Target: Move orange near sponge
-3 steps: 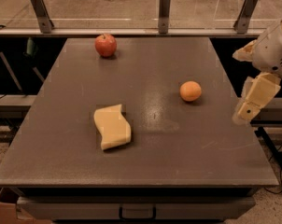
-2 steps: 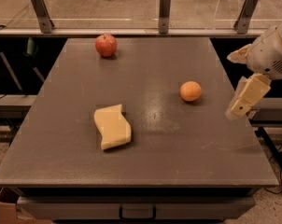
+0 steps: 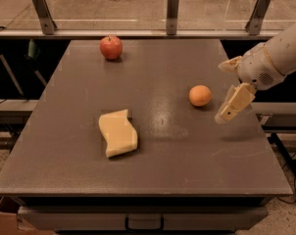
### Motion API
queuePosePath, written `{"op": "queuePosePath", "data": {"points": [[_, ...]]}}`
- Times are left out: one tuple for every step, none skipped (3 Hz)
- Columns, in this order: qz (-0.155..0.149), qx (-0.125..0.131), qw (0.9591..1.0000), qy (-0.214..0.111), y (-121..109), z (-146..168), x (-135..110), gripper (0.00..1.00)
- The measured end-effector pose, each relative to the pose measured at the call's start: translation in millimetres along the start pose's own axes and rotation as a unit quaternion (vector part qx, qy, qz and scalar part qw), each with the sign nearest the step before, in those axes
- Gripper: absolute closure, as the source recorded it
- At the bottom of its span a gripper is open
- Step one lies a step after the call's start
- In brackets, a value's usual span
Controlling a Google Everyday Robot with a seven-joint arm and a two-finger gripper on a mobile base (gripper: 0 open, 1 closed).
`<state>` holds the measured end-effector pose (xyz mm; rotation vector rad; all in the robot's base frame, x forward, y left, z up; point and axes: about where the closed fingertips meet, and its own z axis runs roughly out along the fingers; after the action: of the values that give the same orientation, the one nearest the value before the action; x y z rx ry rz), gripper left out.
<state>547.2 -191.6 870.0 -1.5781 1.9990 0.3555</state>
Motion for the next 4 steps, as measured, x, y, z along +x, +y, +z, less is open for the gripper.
{"op": "queuePosePath", "data": {"points": [[0.008,-0.016,0.9996,-0.022,-3.8,30.5,-4.1,0.0],[0.014,-0.029,0.9988,-0.038,-5.1,51.6,-13.8,0.18],[0.02,-0.035,0.9981,-0.047,-6.1,56.1,-23.0,0.39],[0.017,-0.037,0.9974,-0.06,-3.9,45.3,-40.1,0.63]]}}
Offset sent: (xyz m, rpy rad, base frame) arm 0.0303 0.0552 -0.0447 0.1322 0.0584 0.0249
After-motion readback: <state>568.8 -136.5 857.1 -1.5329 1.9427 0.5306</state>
